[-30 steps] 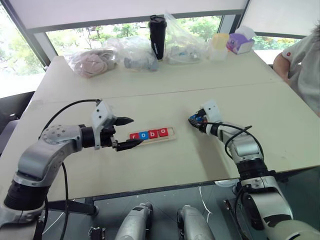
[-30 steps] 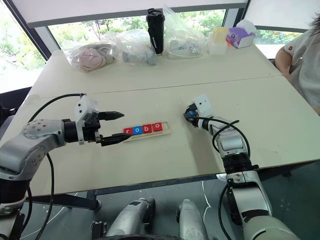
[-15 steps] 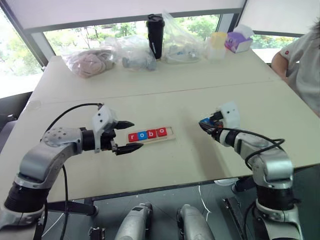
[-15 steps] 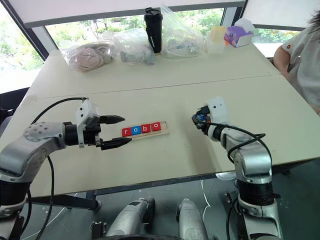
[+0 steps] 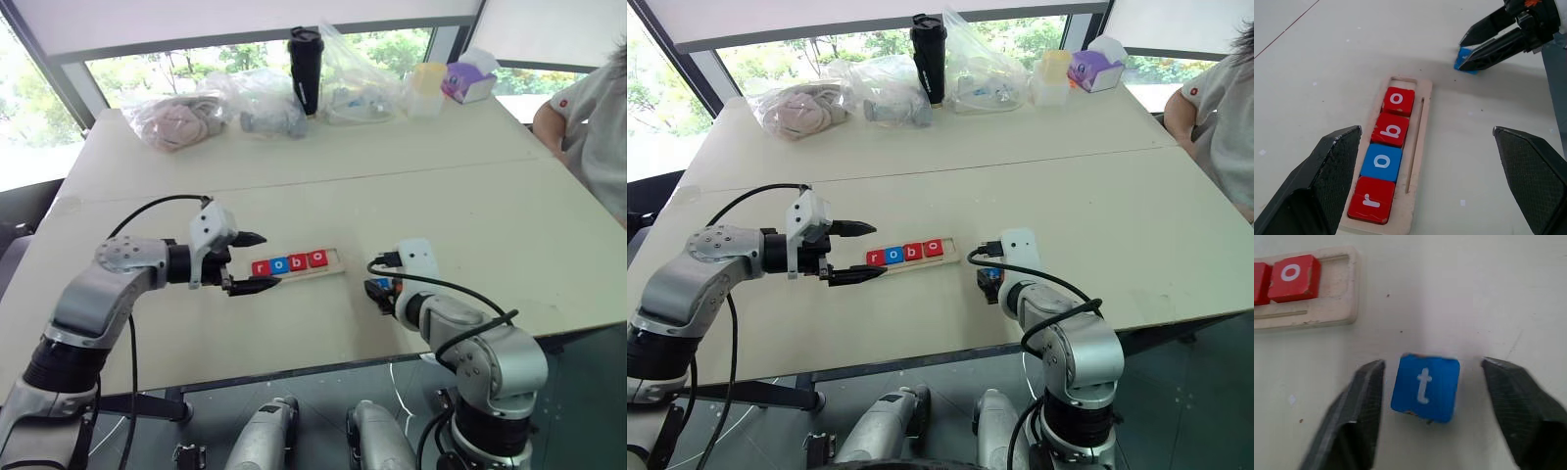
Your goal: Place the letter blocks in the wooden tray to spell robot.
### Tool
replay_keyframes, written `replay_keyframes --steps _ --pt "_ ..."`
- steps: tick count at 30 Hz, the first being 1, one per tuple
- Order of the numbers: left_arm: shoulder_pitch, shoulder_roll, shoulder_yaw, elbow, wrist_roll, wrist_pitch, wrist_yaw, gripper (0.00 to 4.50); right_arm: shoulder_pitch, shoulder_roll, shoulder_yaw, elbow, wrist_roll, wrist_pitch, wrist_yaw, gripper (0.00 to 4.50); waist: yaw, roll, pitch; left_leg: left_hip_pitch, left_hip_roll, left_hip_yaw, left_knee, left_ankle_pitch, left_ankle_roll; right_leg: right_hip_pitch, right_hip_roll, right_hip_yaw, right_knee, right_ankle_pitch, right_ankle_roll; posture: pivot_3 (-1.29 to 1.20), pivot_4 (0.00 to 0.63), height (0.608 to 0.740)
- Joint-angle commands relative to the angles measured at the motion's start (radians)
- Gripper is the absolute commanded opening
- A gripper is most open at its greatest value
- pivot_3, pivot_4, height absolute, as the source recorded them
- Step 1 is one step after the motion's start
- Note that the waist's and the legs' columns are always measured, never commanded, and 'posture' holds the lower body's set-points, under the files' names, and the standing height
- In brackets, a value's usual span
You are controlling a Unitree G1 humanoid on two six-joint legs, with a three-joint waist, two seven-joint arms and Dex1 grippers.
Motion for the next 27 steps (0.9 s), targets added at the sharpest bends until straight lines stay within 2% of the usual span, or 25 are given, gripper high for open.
replay_keyframes --steps 1,3,5,7,11,17,27 --pt "0.004 0.007 0.018 -0.022 -0.005 -0.010 -0.010 4.50 -0.046 -0.143 -0.045 -0.019 0.044 -0.162 0.124 4.44 0.002 0.000 0.000 0.000 0.000 0.000 0.000 0.000 0.000 0.000 0.000 0.000 0.000 0.000 0.000 0.00 0.150 0.740" --pt "0.009 0.011 0.026 -0.033 -0.017 0.002 -0.014 4.50 -0.050 -0.255 -0.073 0.013 0.084 -0.311 0.245 4.44 0.005 0.000 0.000 0.000 0.000 0.000 0.001 0.000 0.000 0.001 0.000 0.000 -0.001 0.000 0.000 0.00 0.150 0.740" --pt "0.015 0.022 0.028 -0.046 -0.024 0.007 -0.029 4.50 -0.004 -0.418 -0.108 0.053 0.187 -0.510 0.532 4.44 0.004 0.000 0.000 0.001 0.000 0.000 0.001 0.000 0.000 0.004 0.000 -0.001 -0.004 0.000 0.000 0.00 0.150 0.740" --pt "0.020 0.042 0.027 -0.060 -0.031 0.009 -0.055 4.50 0.035 -0.559 -0.102 0.128 0.249 -0.654 0.760 4.44 0.001 -0.001 0.000 0.001 0.001 0.000 0.001 -0.001 0.002 0.010 0.000 -0.002 -0.007 0.000 0.000 0.00 0.150 0.740" --pt "0.015 0.080 0.038 -0.088 -0.043 0.017 -0.090 4.50 0.029 -0.701 -0.007 0.342 0.204 -0.907 0.969 4.44 -0.004 -0.001 0.000 0.002 0.001 0.000 0.001 -0.001 0.003 0.012 0.000 -0.003 -0.008 0.000 0.000 0.00 0.150 0.740" --pt "0.045 0.149 0.066 -0.207 -0.045 0.045 -0.072 4.50 -0.112 -0.748 0.166 0.707 0.034 -1.297 1.120 4.44 -0.001 -0.001 0.001 0.002 0.002 0.000 0.003 -0.001 0.003 0.012 0.000 -0.002 -0.008 -0.002 -0.003 0.00 0.150 0.740" --pt "0.131 0.156 0.130 -0.293 -0.078 0.113 0.008 4.50 -0.202 -0.675 0.254 0.962 -0.004 -1.449 1.220 4.44 0.004 -0.001 0.001 0.002 0.002 0.000 0.003 -0.001 0.003 0.012 0.000 -0.002 -0.008 -0.001 -0.001 0.00 0.150 0.740"
